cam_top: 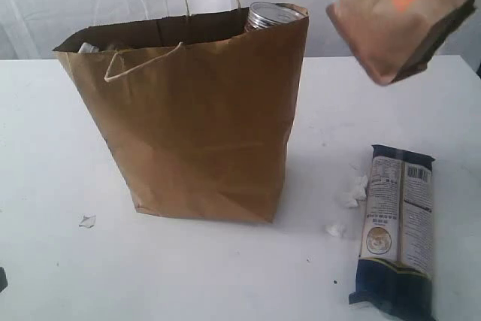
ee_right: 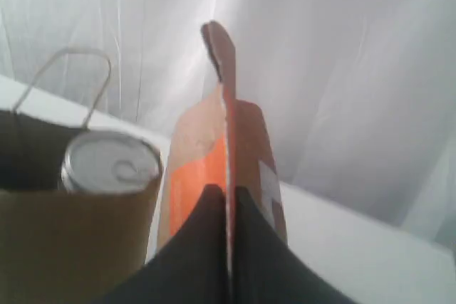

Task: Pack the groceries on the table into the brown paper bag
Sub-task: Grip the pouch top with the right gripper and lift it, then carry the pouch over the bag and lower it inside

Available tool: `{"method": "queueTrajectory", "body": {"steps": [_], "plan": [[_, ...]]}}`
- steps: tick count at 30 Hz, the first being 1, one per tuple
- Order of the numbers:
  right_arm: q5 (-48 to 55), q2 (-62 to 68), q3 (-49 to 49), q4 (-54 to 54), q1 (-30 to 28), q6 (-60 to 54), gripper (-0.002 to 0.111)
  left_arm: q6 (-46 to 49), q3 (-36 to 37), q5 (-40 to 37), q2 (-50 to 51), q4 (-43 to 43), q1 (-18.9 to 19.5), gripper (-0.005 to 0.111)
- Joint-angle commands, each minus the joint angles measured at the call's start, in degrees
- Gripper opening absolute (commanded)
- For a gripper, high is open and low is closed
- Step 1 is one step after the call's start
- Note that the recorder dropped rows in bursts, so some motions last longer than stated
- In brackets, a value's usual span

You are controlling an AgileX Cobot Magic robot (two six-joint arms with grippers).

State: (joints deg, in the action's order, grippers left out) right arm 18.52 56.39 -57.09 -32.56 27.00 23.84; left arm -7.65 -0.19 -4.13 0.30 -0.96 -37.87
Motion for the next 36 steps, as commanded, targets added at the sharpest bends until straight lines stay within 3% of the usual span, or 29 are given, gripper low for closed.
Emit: {"method": "queueTrajectory", "body": {"steps": [1, 13, 36], "plan": [[-9.62, -0.13, -4.84, -0.48, -0.08, -7.3, 0.0, 0.1, 0.19, -0.19, -0.3, -0.57, -0.02, 0.0], [-19.12, 15.84, -16.4, 0.14, 6.3, -24.99, 0.0, 0.1, 0.19, -0.19, -0.3, -0.57, -0.02, 0.0], [-25.29, 30.51, -22.05, -0.83, 7.9, -29.87, 0.0, 0.1, 0.19, -0.19, -0.3, -0.57, -0.02, 0.0]]}}
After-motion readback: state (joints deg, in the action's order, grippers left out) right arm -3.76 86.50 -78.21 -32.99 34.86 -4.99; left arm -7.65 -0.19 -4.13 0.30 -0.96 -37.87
